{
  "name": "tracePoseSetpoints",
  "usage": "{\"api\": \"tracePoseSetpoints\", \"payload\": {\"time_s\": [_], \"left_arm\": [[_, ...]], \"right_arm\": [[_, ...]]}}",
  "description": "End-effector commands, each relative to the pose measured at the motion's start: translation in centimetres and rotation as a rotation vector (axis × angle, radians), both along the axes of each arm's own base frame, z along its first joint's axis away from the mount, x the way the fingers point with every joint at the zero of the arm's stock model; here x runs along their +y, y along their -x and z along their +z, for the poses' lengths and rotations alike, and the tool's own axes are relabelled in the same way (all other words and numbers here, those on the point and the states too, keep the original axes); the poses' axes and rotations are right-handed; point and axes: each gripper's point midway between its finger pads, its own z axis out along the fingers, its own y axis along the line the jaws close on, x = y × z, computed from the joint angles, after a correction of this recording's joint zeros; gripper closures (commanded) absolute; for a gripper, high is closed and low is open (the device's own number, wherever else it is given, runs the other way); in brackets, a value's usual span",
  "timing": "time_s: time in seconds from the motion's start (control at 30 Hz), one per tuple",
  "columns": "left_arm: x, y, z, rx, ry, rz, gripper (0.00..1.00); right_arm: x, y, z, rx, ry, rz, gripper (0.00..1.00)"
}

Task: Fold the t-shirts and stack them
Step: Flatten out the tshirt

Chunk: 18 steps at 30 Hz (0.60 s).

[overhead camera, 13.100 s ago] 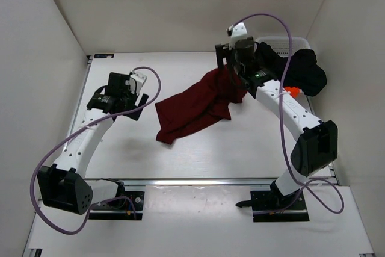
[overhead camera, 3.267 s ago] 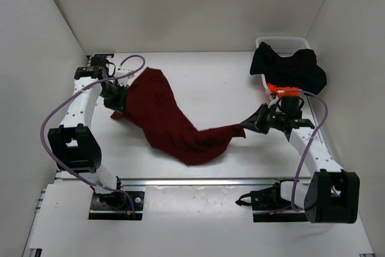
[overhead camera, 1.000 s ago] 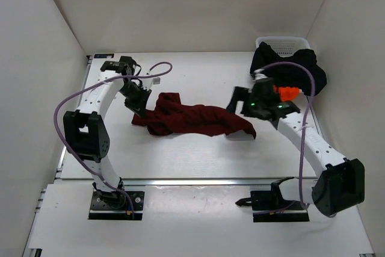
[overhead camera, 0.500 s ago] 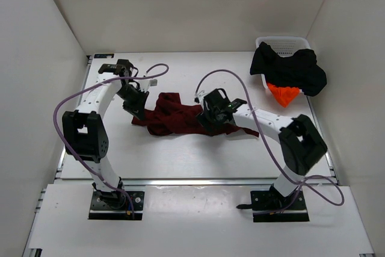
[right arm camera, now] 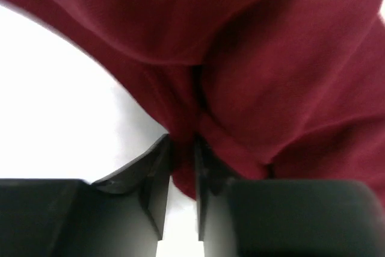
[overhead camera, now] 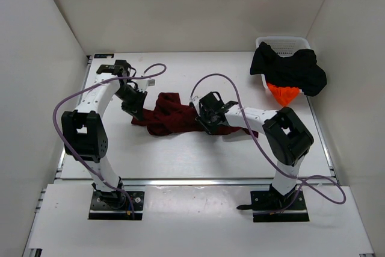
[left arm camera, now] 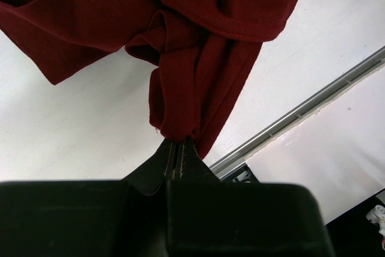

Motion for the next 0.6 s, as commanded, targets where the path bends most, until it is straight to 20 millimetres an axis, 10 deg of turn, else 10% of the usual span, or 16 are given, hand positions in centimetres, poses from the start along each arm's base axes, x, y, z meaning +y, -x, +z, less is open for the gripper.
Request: {"api": "tracePoseSetpoints", "payload": {"time_s": [0.0,0.17,0.33,0.47,0.57], "left_arm": [[-0.3,-0.1,1.1,-0.034,0.033,0.003,1.0],[0.1,0.1,1.3,-0.046,0.028,0.01,1.0],[1.4,0.2,1.1,-0.065,-0.012,0.007,1.0],[2.4,0.3,1.4,-0.078,-0.028,0.007,1.0],[2.9,0.5,1.8,-0.082,-0.034,-0.004,1.0]], "right_arm": [[-0.3,0.3,-2.2,0.051,0.014,-0.016,0.99],[2.8,1.2,2.2,0.065,-0.145,0.088,1.0],[9.5,1.4,22.3,0.008,-0.817,0.247,1.0],[5.5,-2.5,34.7,-0.306,-1.166,0.17,1.0],[1.3,-8.6,33.9,-0.273,-1.181,-0.154,1.0]]}}
